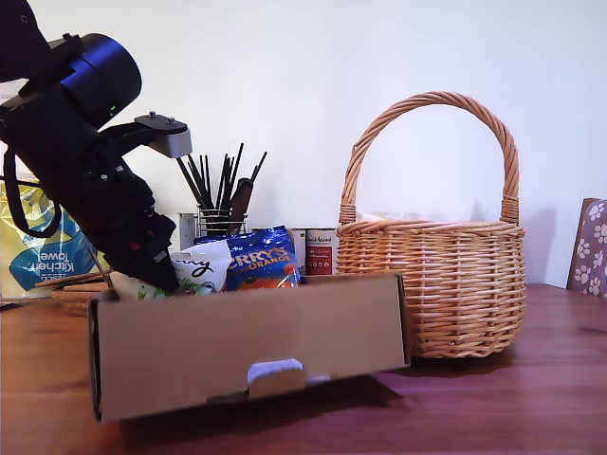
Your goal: Move the bags of Easter eggs from the cardboard box on the left into the woven basket on the right side.
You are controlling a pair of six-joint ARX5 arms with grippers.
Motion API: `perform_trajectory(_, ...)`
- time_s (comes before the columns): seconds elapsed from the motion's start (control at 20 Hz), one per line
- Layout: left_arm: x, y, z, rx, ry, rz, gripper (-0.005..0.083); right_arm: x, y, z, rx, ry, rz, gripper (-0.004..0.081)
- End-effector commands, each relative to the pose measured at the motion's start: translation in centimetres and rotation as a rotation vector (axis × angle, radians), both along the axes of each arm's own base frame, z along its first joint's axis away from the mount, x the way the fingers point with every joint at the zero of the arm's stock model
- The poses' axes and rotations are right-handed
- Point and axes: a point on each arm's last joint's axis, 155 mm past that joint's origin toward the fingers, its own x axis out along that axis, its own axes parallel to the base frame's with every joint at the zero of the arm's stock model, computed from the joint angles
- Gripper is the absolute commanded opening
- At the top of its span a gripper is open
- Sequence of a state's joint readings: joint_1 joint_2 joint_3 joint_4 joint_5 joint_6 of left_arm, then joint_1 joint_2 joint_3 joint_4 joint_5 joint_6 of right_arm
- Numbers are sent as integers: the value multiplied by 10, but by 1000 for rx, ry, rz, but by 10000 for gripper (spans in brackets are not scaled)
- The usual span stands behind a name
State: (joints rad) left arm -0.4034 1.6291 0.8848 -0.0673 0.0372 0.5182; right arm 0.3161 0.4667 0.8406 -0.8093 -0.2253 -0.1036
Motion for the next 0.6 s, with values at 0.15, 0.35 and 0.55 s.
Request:
perform_trajectory(0.15,-15,13,1,50,19,-14,1,0,1,-2,-3,2,4,-12)
perform_trajectory(0.35,-14,12,31,20,-47,-10,1,0,1,-2,-3,2,4,-12)
perform_trajectory(0.55,-18,14,67,-10,-121,-9,1,0,1,-2,-3,2,4,-12)
